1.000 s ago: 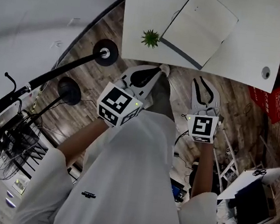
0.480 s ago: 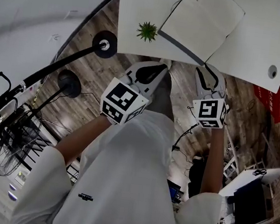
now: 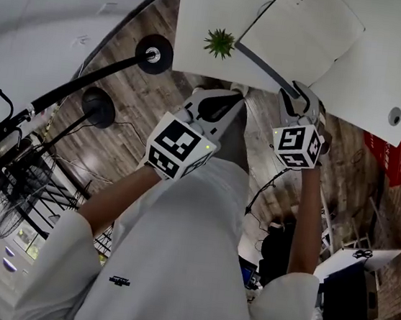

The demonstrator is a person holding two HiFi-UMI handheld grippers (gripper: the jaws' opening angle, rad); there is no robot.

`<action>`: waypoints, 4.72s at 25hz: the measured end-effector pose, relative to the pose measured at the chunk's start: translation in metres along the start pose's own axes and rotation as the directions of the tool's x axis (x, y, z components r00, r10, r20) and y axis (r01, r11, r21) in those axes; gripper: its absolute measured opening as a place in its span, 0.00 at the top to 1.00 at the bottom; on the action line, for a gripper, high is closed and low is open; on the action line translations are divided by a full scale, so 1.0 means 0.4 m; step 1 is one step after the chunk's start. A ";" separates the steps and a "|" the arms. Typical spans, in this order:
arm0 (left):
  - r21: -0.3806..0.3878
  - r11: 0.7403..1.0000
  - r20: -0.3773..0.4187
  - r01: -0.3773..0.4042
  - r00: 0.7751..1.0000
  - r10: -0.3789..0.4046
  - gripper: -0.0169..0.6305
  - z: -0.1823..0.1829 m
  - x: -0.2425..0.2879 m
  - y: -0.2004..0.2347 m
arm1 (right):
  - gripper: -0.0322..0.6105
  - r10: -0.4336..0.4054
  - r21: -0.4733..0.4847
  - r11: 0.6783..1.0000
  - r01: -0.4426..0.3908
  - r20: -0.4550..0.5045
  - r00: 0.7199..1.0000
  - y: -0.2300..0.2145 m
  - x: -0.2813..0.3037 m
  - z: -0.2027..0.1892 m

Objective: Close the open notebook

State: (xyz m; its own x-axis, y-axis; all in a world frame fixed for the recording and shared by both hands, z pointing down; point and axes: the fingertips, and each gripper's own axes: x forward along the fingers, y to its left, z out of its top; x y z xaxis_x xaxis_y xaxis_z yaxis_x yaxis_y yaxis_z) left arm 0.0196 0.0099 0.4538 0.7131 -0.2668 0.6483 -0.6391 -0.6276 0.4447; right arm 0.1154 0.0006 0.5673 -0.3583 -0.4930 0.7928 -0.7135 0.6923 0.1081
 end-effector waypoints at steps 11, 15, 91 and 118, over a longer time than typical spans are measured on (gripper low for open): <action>-0.029 0.999 0.011 -0.029 1.000 0.029 0.96 -0.003 -0.015 0.020 | 0.71 0.041 -0.034 0.998 -0.043 -0.056 0.998 0.011 0.051 -0.029; -0.031 0.999 0.011 -0.025 1.000 0.025 0.96 -0.005 -0.015 0.017 | 0.71 0.032 -0.053 0.998 -0.036 -0.070 0.997 0.013 0.054 -0.029; -0.010 1.000 0.008 -0.011 1.000 0.011 0.96 -0.003 -0.033 0.016 | 0.83 0.064 -0.217 0.968 -0.129 -0.281 0.958 0.009 -0.011 -0.135; -0.017 1.000 0.015 -0.003 1.000 0.004 0.96 0.005 -0.020 0.009 | 0.89 0.061 -0.404 0.895 -0.189 -0.310 0.949 0.028 -0.010 -0.156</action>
State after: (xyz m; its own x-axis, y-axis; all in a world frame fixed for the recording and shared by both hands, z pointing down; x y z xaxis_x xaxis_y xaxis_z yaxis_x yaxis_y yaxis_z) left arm 0.0122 0.0083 0.4492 0.7149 -0.2800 0.6407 -0.6464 -0.6138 0.4531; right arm 0.1463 0.0433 0.6028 -0.1961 -0.2622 0.9449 -0.3274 0.9258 0.1890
